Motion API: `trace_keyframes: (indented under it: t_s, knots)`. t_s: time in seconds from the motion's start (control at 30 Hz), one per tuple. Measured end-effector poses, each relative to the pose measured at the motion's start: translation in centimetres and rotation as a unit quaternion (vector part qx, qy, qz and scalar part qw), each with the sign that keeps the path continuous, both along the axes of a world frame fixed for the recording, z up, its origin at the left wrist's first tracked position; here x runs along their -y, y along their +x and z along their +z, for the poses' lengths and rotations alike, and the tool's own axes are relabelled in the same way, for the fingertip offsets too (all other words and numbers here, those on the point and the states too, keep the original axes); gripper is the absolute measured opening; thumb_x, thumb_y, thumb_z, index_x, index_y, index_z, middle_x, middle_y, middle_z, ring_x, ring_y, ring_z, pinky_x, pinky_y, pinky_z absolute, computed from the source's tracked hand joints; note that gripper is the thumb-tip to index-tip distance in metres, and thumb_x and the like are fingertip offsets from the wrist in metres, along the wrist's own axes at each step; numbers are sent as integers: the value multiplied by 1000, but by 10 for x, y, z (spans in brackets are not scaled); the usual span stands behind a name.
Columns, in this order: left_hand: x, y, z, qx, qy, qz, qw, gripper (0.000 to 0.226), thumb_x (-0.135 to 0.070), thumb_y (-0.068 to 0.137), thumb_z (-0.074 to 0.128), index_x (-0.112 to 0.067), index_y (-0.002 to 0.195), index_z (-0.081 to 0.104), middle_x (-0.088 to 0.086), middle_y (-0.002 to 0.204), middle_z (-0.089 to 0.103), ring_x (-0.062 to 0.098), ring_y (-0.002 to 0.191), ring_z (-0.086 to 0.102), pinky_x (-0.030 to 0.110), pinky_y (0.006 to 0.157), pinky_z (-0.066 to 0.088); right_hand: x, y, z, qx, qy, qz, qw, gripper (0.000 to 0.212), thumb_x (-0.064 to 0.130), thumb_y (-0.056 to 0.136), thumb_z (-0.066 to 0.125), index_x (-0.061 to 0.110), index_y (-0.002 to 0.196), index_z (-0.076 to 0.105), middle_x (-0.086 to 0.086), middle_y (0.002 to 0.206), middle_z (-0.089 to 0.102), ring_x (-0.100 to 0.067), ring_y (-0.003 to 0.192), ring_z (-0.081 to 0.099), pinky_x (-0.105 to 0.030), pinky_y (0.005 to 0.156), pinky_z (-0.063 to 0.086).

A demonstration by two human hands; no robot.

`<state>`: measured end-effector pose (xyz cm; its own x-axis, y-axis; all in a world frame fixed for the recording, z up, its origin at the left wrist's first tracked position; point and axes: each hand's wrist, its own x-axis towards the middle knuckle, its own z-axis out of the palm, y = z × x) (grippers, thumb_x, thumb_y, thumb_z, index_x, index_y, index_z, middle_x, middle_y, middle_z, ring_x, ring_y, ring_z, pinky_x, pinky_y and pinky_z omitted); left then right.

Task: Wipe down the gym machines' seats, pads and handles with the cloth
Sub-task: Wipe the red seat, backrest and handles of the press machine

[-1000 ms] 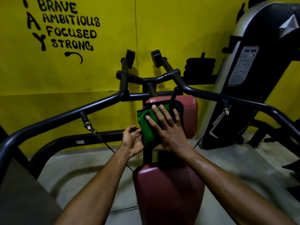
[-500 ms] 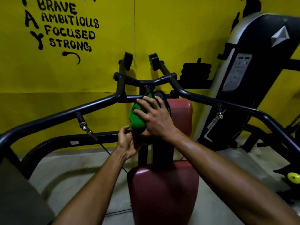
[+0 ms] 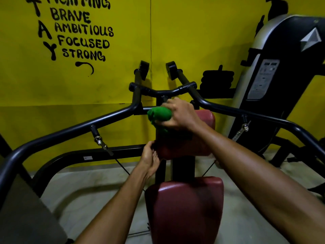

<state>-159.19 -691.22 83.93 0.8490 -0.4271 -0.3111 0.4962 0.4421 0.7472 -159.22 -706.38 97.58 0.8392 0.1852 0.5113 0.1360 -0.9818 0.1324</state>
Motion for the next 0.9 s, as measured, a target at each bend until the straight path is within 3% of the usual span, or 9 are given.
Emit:
trace_keyframes:
  t_s: [0.1, 0.17, 0.27, 0.37, 0.5, 0.6, 0.67, 0.8, 0.9]
  knots:
    - [2, 3, -2, 1, -1, 13, 1000, 26, -23, 100, 41, -9, 99, 63, 11, 96, 68, 21, 86, 64, 32, 78, 52, -23, 11, 15, 22, 82, -123, 989, 65, 68, 81, 68, 25, 130, 67, -9, 110, 71, -31, 104, 66, -36, 78, 50]
    - [4, 3, -4, 17, -4, 3, 1000, 29, -23, 101, 38, -10, 98, 64, 12, 98, 66, 22, 85, 64, 34, 78, 50, -36, 1, 6, 89, 72, -94, 989, 54, 59, 81, 68, 20, 118, 72, -10, 102, 71, -34, 96, 65, -39, 78, 48]
    - [5, -1, 0, 48, 1, 3, 999, 35, -21, 101, 34, -13, 91, 67, 10, 84, 69, 20, 68, 65, 30, 59, 51, -15, -23, -37, 103, -56, 80, 990, 69, 52, 69, 58, 22, 130, 65, -7, 135, 62, -34, 124, 55, -49, 101, 41]
    - [4, -1, 1, 39, -11, -8, 999, 36, -26, 104, 34, -13, 103, 68, 9, 89, 74, 21, 78, 68, 32, 64, 55, 27, -36, -58, 117, -91, 94, 984, 91, 54, 67, 73, 30, 151, 49, -5, 161, 40, -30, 143, 41, -51, 112, 34]
    - [2, 0, -1, 19, 1, -13, 1000, 29, -24, 104, 36, -14, 92, 60, 2, 70, 72, 13, 68, 68, 25, 62, 57, 38, -39, -52, 191, 58, -48, 979, 72, 76, 82, 59, 27, 133, 65, -3, 133, 63, -28, 118, 56, -48, 103, 40]
    - [7, -1, -1, 27, 20, -3, 999, 28, -24, 104, 35, -16, 93, 59, -1, 69, 72, 8, 63, 69, 22, 57, 56, -2, -29, -41, 224, 201, -240, 923, 67, 77, 89, 47, 21, 114, 73, -3, 118, 68, -27, 113, 57, -46, 105, 36]
    - [8, -2, 2, 29, 28, 7, 999, 30, -24, 104, 34, -16, 94, 60, -1, 71, 73, 9, 63, 69, 23, 56, 55, -26, -31, -55, 247, 212, -207, 923, 64, 70, 90, 53, 20, 127, 69, -6, 135, 63, -28, 129, 52, -50, 113, 33]
    - [4, 0, 7, 23, 17, 13, 1000, 34, -25, 103, 34, -16, 86, 62, 3, 73, 68, 15, 63, 65, 27, 58, 51, 10, -57, -99, 220, 1, 9, 975, 70, 62, 92, 58, 28, 153, 47, -7, 163, 37, -28, 151, 33, -54, 119, 29]
    - [4, 4, 6, 19, 44, 29, 998, 28, -24, 100, 38, -20, 74, 49, -3, 63, 52, 10, 54, 52, 24, 53, 42, 61, -67, -96, 223, 37, -52, 973, 71, 61, 94, 58, 30, 155, 42, -5, 164, 36, -28, 150, 34, -54, 117, 34]
